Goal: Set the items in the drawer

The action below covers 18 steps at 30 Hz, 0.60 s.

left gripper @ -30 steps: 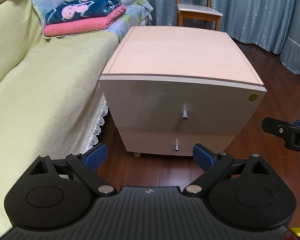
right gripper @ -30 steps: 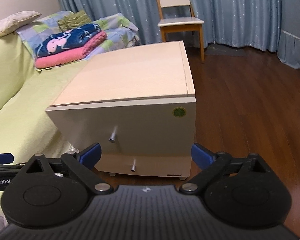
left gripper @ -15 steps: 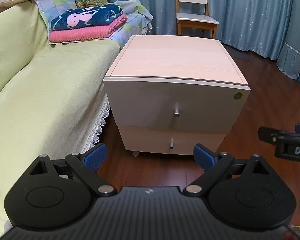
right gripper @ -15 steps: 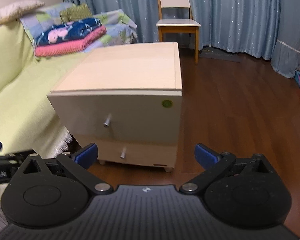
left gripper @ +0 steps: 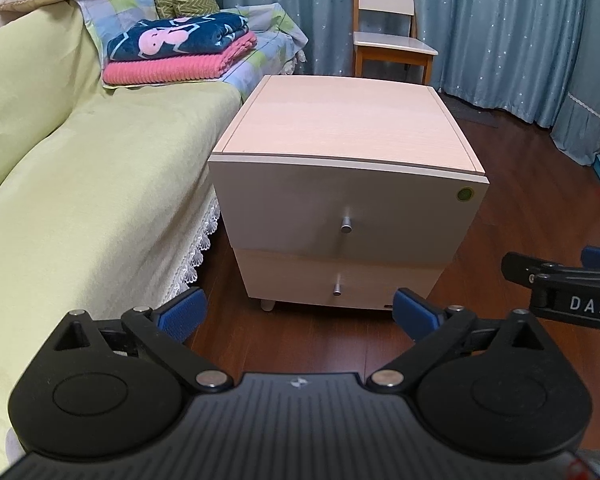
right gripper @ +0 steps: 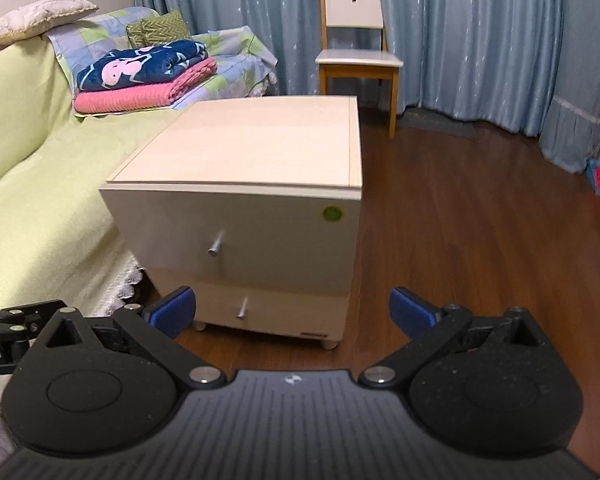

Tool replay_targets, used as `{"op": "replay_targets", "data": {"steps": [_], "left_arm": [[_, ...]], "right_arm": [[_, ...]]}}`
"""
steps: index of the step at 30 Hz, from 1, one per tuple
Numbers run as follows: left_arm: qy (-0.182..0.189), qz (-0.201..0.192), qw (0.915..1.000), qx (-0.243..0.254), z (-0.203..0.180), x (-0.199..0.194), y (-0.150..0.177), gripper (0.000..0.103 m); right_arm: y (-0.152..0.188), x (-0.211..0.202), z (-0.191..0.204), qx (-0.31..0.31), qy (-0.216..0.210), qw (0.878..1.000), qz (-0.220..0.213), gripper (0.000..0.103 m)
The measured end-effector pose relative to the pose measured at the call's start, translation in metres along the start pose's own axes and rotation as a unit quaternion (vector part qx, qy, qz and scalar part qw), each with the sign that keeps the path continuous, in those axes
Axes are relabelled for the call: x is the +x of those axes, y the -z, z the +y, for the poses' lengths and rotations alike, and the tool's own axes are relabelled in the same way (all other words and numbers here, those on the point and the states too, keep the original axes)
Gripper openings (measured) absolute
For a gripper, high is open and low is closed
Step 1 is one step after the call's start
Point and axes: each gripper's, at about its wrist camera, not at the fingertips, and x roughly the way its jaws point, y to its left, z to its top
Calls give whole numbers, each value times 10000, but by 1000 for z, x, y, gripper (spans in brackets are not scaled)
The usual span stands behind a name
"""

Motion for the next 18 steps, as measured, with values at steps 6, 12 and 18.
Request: {"op": "replay_targets", "data": {"steps": [6,12,18], "left_arm": [[-41,108,9999,2,-3,1,3,100],[-131,171,9997,65,-7,3,8,100],[-127,161,9997,104,-9,7,8,100]], "right_arm": [[1,3,-9,322,-106,9992,195,102],[8,8,-6,128,-74,9995,262,102],[11,16,-7,160,-73,9993,338,102]]}}
